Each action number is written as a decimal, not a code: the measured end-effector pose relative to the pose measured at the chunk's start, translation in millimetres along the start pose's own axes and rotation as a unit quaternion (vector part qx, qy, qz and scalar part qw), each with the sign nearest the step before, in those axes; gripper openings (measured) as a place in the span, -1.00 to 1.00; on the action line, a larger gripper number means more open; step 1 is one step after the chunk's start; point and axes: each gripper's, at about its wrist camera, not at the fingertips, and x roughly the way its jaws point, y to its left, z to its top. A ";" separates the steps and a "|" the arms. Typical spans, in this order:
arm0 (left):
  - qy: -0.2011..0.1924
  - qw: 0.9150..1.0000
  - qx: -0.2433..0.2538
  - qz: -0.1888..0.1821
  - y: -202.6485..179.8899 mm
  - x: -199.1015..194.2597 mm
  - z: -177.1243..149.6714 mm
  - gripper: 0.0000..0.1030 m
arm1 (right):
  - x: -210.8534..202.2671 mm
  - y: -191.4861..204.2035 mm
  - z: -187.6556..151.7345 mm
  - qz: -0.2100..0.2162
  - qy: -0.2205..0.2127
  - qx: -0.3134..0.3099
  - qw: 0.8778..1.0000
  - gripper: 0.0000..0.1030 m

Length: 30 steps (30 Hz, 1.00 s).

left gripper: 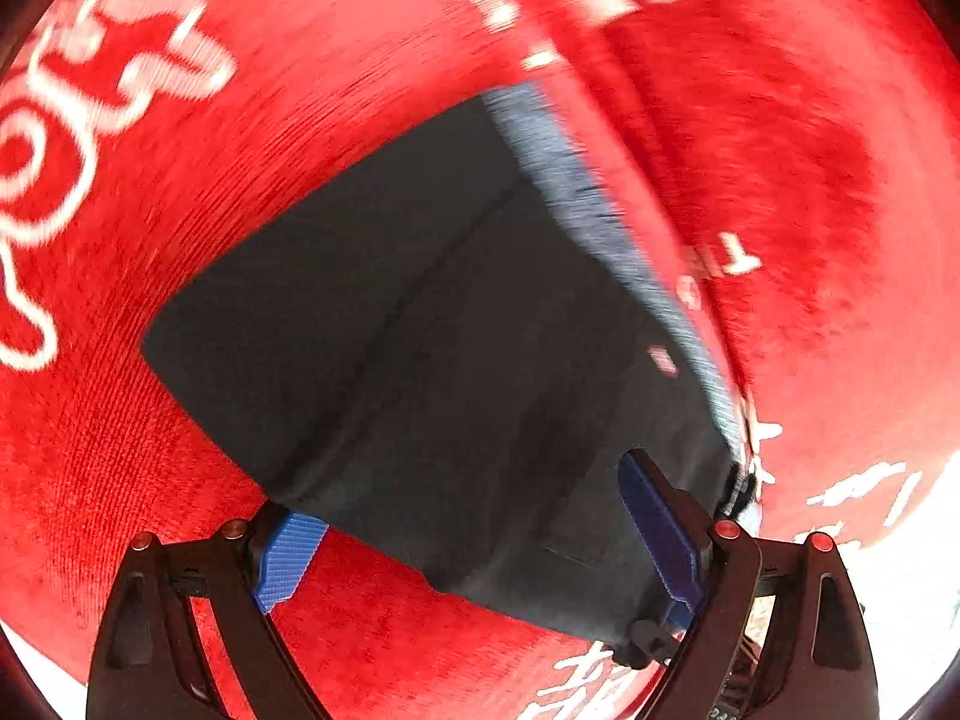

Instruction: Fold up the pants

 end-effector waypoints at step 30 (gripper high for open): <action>-0.157 0.780 0.462 0.392 -116.5 39.7 -86.4 -0.26 | -44.4 136.2 171.2 0.264 0.091 -0.095 0.956 0.45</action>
